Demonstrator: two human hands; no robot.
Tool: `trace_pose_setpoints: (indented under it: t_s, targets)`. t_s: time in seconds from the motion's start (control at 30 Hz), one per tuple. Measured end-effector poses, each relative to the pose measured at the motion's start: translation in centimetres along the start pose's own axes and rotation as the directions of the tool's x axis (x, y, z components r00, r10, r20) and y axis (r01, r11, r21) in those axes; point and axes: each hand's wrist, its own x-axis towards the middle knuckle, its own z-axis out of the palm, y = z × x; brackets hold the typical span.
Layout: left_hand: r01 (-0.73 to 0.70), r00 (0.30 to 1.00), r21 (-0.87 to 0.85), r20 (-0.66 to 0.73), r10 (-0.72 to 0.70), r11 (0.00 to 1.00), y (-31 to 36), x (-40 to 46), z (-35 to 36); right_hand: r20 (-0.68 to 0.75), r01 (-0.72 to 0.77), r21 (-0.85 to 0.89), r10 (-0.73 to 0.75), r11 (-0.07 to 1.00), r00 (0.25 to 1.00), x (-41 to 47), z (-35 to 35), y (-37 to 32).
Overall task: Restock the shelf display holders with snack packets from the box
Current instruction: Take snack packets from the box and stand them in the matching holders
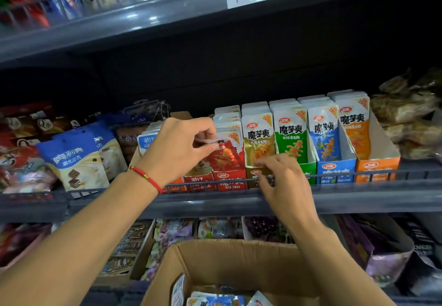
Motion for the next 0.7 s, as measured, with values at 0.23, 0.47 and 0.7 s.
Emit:
trace_pose_setpoints:
  t_s: [0.23, 0.47, 0.7]
  targets:
    - [0.046, 0.998, 0.005, -0.036, -0.045, 0.999, -1.3, -1.5, -0.2, -0.072, 0.146, -0.079, -0.152, 0.986, 0.986, -0.1, 0.3, -0.1]
    - [-0.055, 0.996, 0.057, 0.066, 0.051, 0.997, -0.1, -0.3, -0.4, -0.1, 0.069, -0.167, -0.086, 0.984, 0.991, 0.0, 0.5, 0.8]
    - [-0.206, 0.97, 0.069, 0.149, 0.194, 0.976, -1.4, -1.4, 0.0, -0.01, 0.122, -0.207, -0.127, 0.971, 0.992, -0.2, 0.9, 0.2]
